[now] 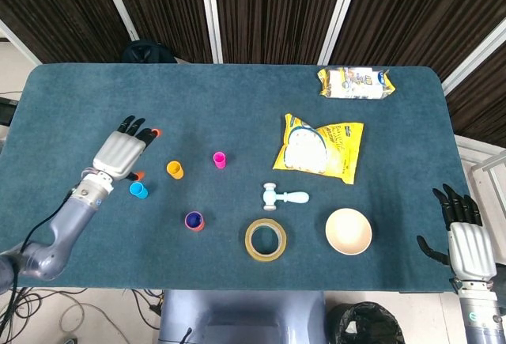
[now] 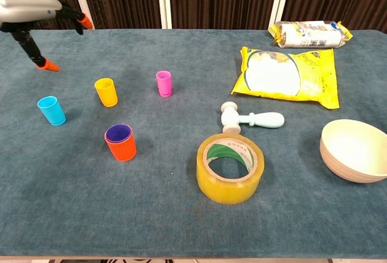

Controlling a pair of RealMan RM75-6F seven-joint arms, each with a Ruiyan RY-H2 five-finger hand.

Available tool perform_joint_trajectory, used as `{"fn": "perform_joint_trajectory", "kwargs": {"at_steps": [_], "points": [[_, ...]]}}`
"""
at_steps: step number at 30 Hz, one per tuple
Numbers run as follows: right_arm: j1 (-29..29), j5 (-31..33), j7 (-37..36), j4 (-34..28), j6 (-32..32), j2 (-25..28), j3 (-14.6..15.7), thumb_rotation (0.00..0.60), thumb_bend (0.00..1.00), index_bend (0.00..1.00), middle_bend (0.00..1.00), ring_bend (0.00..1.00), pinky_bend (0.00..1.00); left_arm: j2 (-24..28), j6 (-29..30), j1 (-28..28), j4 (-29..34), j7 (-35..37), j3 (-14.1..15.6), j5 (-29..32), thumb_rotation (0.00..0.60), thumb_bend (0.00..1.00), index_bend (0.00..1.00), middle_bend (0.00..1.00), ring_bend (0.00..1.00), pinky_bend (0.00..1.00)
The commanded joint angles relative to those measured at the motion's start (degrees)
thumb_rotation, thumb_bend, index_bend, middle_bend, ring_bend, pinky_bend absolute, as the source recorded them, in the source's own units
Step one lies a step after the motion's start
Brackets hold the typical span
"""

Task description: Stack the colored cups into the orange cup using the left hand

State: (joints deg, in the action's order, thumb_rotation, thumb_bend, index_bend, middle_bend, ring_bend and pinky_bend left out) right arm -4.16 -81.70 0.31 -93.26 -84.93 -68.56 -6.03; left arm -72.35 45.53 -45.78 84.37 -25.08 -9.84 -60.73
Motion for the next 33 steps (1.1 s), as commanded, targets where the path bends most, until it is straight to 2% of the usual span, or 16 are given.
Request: {"fn": "perform_joint_trajectory", "kwargs": {"at_steps": [1, 9, 17, 33], "points": [[0.01, 0.08, -0.07, 0.04, -0.01, -0.02, -0.05, 0.6, 0.32, 0.09, 0.05, 0.1, 0.0, -1.91, -1.91, -1.45, -1.55, -0.2, -0.11, 1.74, 0.6, 0.15, 0.18, 0.19, 0.0, 0.04], [0.06, 0.24, -0.22, 0.02, -0.09, 0.07, -0.2, 0.6, 0.32, 0.09, 0.04, 0.1, 0.0, -5.78, -4.6, -3.97, -4.56, -2.83, 1.13, 4.84, 0.6, 0.15, 0.2, 0.19, 0.0, 0.04], [0.22, 0.43, -0.52, 0.08, -0.41, 0.35, -0.44, 0.6, 0.32, 0.09, 0.05, 0.1, 0.0, -8.77, -4.66, -5.53, -7.17, -4.89, 1.75, 7.18, 0.6, 0.22, 0.27, 0.21, 0.0, 0.04], [0.2, 0.86, -0.95, 0.2, -0.14, 0.47, -0.64, 0.6, 0.32, 0.09, 0.04, 0.1, 0.0, -11.59, -4.46, -7.48, -9.17, -7.4, 2.98, 9.26, 0.6, 0.24, 0.35, 0.22, 0.0, 0.04]]}}
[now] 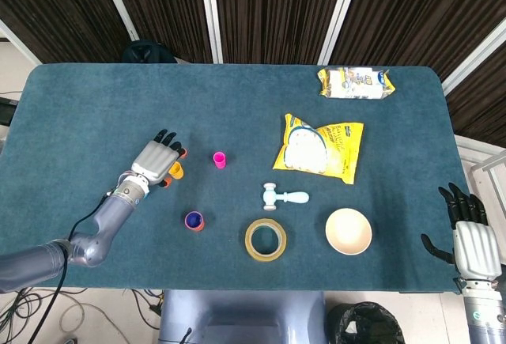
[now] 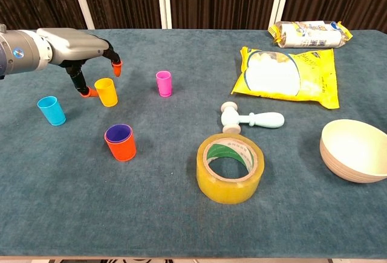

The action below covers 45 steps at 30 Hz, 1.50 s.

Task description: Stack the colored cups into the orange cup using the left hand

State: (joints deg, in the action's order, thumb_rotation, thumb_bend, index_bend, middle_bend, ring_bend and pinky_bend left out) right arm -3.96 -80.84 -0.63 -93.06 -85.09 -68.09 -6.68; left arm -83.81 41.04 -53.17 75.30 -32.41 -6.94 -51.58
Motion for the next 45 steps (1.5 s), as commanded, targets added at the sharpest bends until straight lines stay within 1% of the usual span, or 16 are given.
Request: {"fn": "perform_joint_trajectory", "kwargs": {"at_steps": [1, 5, 21, 30, 32, 41, 45], "points": [[0.0, -0.01, -0.04, 0.03, 0.05, -0.02, 0.03, 0.6, 0.32, 0.09, 0.05, 0.1, 0.0, -0.23, 0.11, -0.16, -0.17, -0.16, 0.18, 0.18, 0.6, 0.24, 0.36, 0.22, 0.0, 0.04], [-0.08, -0.09, -0.01, 0.11, 0.27, -0.1, 0.14, 0.6, 0.32, 0.09, 0.04, 0.1, 0.0, -0.3, 0.33, -0.3, -0.22, -0.34, 0.47, 0.37, 0.6, 0.25, 0.38, 0.23, 0.0, 0.04], [-0.11, -0.05, 0.19, 0.22, 0.39, -0.33, 0.19, 0.6, 0.32, 0.09, 0.05, 0.1, 0.0, -0.84, 1.09, -0.77, -1.28, -1.2, 1.44, 1.15, 0.6, 0.26, 0.4, 0.24, 0.0, 0.04], [-0.11, -0.07, 0.19, 0.21, 0.45, -0.4, 0.23, 0.6, 0.32, 0.1, 0.05, 0.1, 0.0, -1.17, 1.57, -1.07, -1.53, -1.44, 1.55, 1.7, 0.6, 0.29, 0.43, 0.25, 0.0, 0.05], [-0.12, 0.02, 0.16, 0.2, 0.55, -0.41, 0.24, 0.6, 0.32, 0.1, 0.05, 0.1, 0.0, -1.14, 1.73, -1.1, -1.36, -1.38, 1.51, 1.75, 0.6, 0.31, 0.44, 0.25, 0.0, 0.05], [-0.08, -0.03, -0.03, 0.09, 0.41, -0.34, 0.17, 0.6, 0.32, 0.1, 0.05, 0.1, 0.0, -0.52, 2.29, -1.4, -0.2, -1.94, 1.62, 2.19, 0.6, 0.32, 0.44, 0.25, 0.0, 0.05], [-0.03, -0.05, -0.1, 0.08, 0.32, -0.29, 0.15, 0.6, 0.32, 0.1, 0.04, 0.1, 0.0, 0.5, 3.21, -1.37, 1.67, -1.03, 0.82, 1.75, 0.6, 0.32, 0.44, 0.25, 0.0, 0.05]]}}
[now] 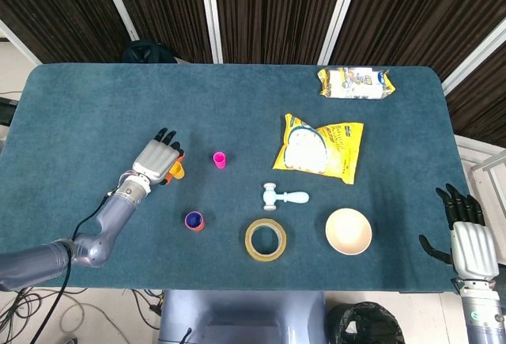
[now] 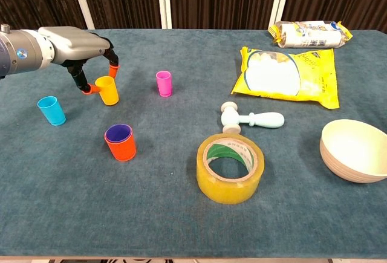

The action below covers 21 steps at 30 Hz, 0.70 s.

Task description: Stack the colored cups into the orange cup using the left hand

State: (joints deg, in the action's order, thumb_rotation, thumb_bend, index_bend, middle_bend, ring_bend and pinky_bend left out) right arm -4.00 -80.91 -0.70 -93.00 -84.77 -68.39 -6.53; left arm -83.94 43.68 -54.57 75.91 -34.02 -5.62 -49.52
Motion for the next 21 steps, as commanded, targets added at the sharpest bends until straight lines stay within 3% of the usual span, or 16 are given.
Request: {"fn": "perform_joint_trajectory", "kwargs": {"at_steps": [1, 9, 21], "points": [[0.01, 0.04, -0.06, 0.02, -0.02, 0.01, -0.04, 0.6, 0.32, 0.1, 0.04, 0.1, 0.0, 1.27, 1.1, 0.06, 2.23, 1.06, -0.96, -0.76, 0.6, 0.32, 0.44, 0.25, 0.0, 0.05], [-0.02, -0.13, 0.03, -0.09, 0.09, -0.08, 0.11, 0.6, 0.32, 0.1, 0.05, 0.1, 0.0, 6.49, 4.35, 1.29, 12.43, 4.37, -1.94, -6.79, 0.6, 0.31, 0.44, 0.25, 0.0, 0.06], [0.06, 0.28, 0.18, -0.1, -0.02, -0.12, -0.1, 0.6, 0.32, 0.1, 0.05, 0.1, 0.0, 15.29, 2.8, 1.69, 26.95, 4.59, -0.75, -8.39, 0.6, 0.31, 0.44, 0.25, 0.0, 0.06]]}}
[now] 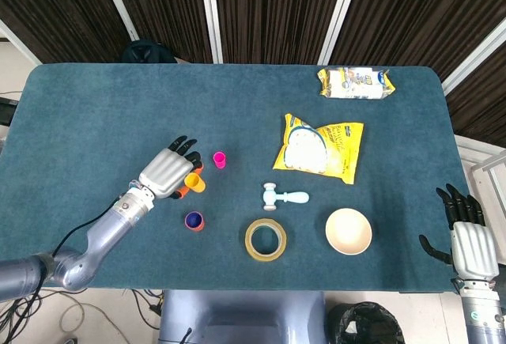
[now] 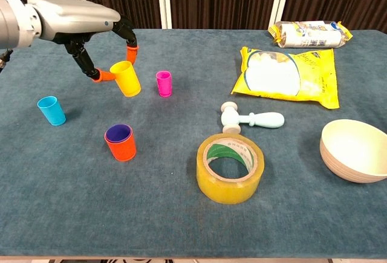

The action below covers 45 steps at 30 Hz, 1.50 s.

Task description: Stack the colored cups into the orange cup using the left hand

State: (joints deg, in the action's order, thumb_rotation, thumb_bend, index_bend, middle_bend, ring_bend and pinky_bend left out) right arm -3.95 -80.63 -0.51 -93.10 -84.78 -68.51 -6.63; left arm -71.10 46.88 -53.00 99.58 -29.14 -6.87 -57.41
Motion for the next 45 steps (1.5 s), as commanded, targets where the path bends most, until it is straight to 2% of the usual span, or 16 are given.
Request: {"fn": "perform_joint_trajectory", "kwargs": {"at_steps": [1, 9, 16, 29, 45], "points": [[0.01, 0.0, 0.01, -0.02, 0.01, 0.0, 0.02, 0.6, 0.32, 0.1, 0.05, 0.1, 0.0, 3.46, -0.42, 0.19, 4.7, -0.74, 0.9, -0.76, 0.6, 0.31, 0.44, 0.25, 0.0, 0.06], [0.19, 0.01, -0.2, -0.2, -0.43, 0.18, -0.15, 0.6, 0.32, 0.1, 0.04, 0.1, 0.0, 7.01, -0.27, 0.95, 10.35, -1.31, 2.54, -1.57, 0.6, 0.31, 0.44, 0.25, 0.0, 0.06], [0.21, -0.19, -0.28, -0.38, -0.58, 0.27, -0.17, 0.6, 0.32, 0.1, 0.05, 0.1, 0.0, 8.12, -0.83, 0.77, 11.95, -1.78, 3.47, -2.19, 0.6, 0.31, 0.44, 0.25, 0.0, 0.06], [0.28, 0.07, -0.54, -0.36, -0.64, 0.38, -0.37, 0.6, 0.32, 0.1, 0.05, 0.1, 0.0, 6.06, -2.95, -0.13, 9.72, -1.68, 5.17, -2.02, 0.6, 0.31, 0.44, 0.25, 0.0, 0.06], [0.35, 0.06, -1.06, -0.53, -0.76, 0.57, -0.5, 0.6, 0.32, 0.1, 0.05, 0.1, 0.0, 3.04, -2.51, -1.12, 7.0, -3.94, 6.48, -1.5, 0.6, 0.31, 0.44, 0.25, 0.0, 0.06]]}}
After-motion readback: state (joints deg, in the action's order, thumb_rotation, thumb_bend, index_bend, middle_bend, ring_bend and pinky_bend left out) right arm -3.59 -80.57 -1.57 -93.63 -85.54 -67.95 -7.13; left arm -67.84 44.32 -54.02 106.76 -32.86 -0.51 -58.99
